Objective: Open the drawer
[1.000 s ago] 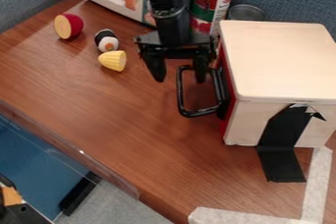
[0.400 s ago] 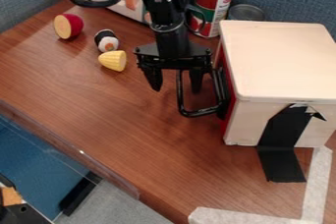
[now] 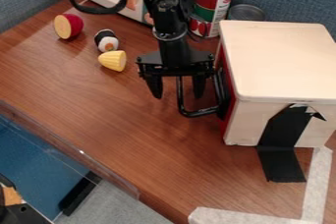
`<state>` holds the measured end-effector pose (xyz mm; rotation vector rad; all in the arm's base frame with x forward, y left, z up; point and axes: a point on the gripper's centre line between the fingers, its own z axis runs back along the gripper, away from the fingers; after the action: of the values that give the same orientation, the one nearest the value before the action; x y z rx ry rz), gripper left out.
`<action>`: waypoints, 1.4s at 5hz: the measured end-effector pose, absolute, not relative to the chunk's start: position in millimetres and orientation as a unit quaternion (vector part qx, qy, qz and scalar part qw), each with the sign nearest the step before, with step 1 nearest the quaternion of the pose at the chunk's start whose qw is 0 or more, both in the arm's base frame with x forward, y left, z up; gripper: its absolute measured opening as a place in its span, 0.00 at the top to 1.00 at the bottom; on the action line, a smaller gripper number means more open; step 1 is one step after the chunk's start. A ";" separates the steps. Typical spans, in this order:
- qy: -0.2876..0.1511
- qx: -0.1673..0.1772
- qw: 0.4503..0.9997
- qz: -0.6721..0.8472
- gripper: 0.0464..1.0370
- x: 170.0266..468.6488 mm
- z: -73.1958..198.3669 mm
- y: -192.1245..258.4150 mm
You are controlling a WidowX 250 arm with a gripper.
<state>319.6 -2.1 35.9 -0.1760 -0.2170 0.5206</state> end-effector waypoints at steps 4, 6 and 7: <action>-0.096 -0.079 0.949 0.290 0.91 307.9 25.5 8.6; -0.087 -0.075 0.949 0.295 0.91 292.1 33.2 39.2; -0.090 -0.077 0.944 0.308 0.91 284.8 40.3 60.5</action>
<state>284.8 60.5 40.3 -0.1562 -0.1829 0.6284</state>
